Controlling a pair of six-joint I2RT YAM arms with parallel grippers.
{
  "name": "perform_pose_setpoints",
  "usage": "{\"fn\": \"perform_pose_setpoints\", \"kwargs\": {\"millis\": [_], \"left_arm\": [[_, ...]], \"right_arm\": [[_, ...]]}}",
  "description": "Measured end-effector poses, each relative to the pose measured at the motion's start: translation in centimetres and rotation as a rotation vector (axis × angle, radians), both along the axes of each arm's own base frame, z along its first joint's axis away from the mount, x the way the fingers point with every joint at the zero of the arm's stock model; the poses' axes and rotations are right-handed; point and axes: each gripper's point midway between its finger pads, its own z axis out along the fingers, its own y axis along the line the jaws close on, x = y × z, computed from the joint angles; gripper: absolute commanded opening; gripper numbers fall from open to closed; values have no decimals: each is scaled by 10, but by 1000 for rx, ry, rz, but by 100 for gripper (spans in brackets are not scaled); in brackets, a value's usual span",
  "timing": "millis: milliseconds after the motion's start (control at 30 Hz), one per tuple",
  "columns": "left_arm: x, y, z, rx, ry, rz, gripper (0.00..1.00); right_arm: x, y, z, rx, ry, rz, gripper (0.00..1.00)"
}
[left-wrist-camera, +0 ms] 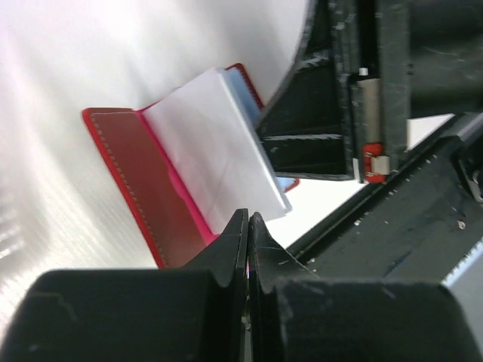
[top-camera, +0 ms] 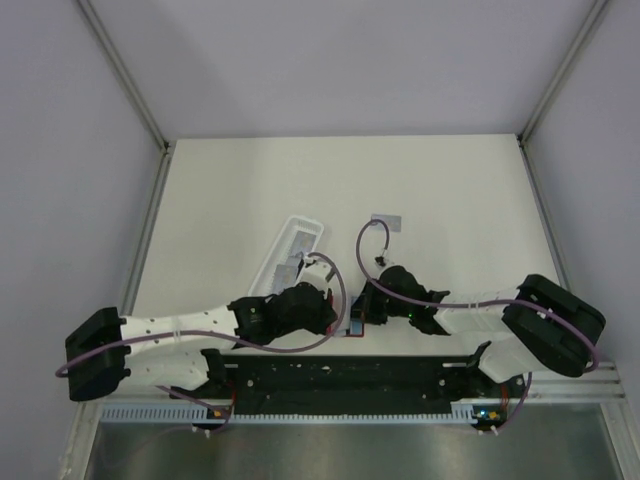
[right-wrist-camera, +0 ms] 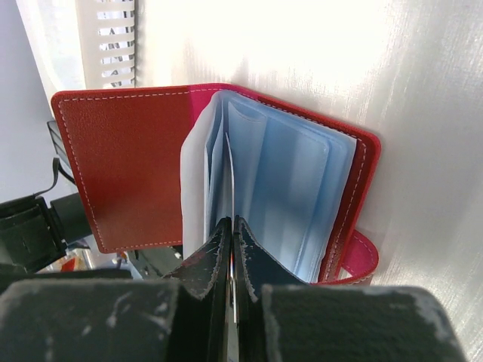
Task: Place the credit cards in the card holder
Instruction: Adjust the card holder at the center of the board.
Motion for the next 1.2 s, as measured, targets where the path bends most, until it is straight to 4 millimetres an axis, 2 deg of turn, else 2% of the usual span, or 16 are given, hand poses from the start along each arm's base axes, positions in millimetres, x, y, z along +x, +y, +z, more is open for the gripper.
{"fn": "perform_pose_setpoints", "kwargs": {"millis": [167, 400, 567, 667, 933, 1200], "left_arm": [[-10, -13, 8, -47, 8, -87, 0], [-20, -22, -4, -22, 30, -168, 0], [-26, -26, -3, -28, 32, -198, 0], [-28, -26, 1, -40, 26, -203, 0], [-25, -25, 34, -130, -29, -192, 0], [-19, -15, 30, -91, -41, -147, 0]], "right_arm": [[2, 1, 1, 5, -6, -6, 0], [5, 5, 4, 29, -15, -18, 0], [6, 9, 9, 65, -32, -6, 0], [6, 12, 12, 86, -40, 4, 0], [8, 21, 27, 151, -76, 24, 0], [6, 22, 29, 166, -79, 37, 0]]}}
